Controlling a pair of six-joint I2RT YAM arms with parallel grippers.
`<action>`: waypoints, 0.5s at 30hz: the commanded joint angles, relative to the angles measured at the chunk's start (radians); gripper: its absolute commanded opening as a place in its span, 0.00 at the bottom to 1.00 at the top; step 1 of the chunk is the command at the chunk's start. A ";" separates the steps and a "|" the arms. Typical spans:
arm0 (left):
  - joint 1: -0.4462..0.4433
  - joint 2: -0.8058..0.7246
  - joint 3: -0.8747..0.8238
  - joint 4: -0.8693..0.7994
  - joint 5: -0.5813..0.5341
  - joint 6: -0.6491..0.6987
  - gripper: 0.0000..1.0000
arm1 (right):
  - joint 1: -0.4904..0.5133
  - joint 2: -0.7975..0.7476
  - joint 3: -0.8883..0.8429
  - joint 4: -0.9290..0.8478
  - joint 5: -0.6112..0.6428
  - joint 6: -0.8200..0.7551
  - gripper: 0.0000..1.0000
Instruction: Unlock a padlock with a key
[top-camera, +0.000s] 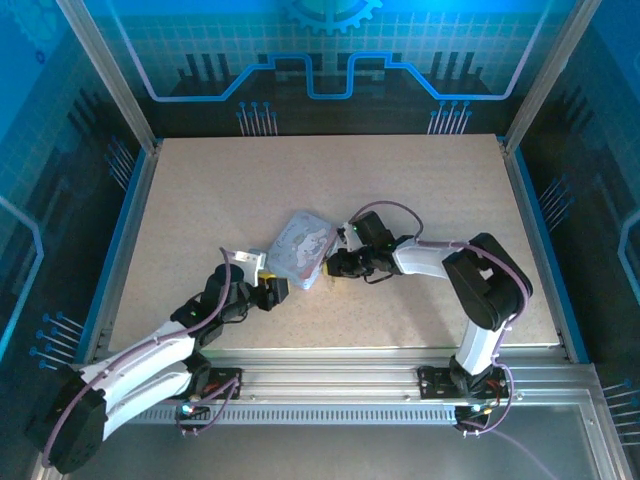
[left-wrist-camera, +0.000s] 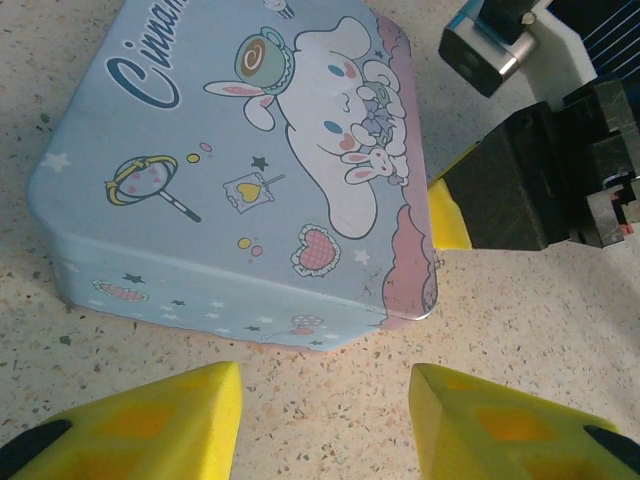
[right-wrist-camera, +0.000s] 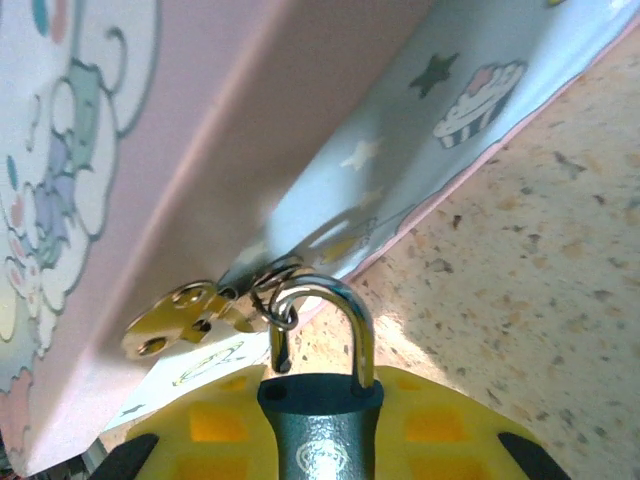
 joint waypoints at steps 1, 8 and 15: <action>0.008 -0.011 -0.008 0.013 0.025 -0.005 0.48 | 0.016 -0.072 0.035 -0.084 0.079 -0.021 0.11; 0.008 0.012 0.005 0.023 0.030 0.003 0.47 | 0.019 -0.060 0.044 -0.115 0.080 -0.053 0.19; 0.008 0.004 -0.004 0.016 0.031 0.007 0.47 | 0.018 -0.009 0.039 -0.082 0.064 -0.044 0.24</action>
